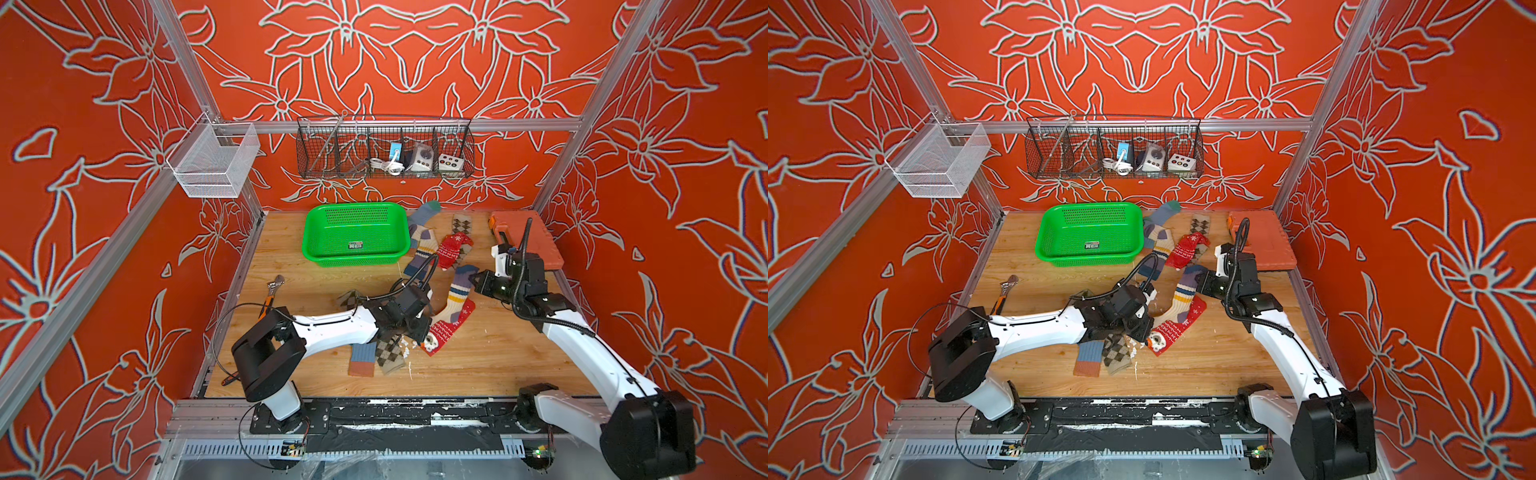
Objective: Place the socks together as a pair
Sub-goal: Place the sock at the center of the board.
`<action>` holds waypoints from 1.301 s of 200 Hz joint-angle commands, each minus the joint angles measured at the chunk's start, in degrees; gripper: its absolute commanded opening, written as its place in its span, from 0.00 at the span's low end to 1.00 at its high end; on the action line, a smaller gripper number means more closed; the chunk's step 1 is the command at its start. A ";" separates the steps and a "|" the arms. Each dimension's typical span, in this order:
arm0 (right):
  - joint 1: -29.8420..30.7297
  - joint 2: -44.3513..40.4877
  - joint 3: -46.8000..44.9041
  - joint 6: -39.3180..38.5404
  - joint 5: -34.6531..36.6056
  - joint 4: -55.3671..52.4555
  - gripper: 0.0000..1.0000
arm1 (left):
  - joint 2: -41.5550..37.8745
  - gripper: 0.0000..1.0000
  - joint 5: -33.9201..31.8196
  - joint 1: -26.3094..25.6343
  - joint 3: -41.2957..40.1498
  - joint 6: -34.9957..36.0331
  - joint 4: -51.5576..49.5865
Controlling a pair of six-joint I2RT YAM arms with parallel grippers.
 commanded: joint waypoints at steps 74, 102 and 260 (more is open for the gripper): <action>6.48 17.01 3.00 -2.52 0.01 2.87 0.15 | 17.39 0.09 -16.09 9.82 14.90 3.66 -17.47; 6.68 17.74 3.38 -4.30 4.38 0.76 0.28 | 19.75 0.27 -19.53 11.46 17.61 4.15 -18.66; 6.00 20.36 0.74 -6.54 17.98 -5.38 0.36 | -22.85 0.71 -6.74 20.66 -28.96 -14.65 19.87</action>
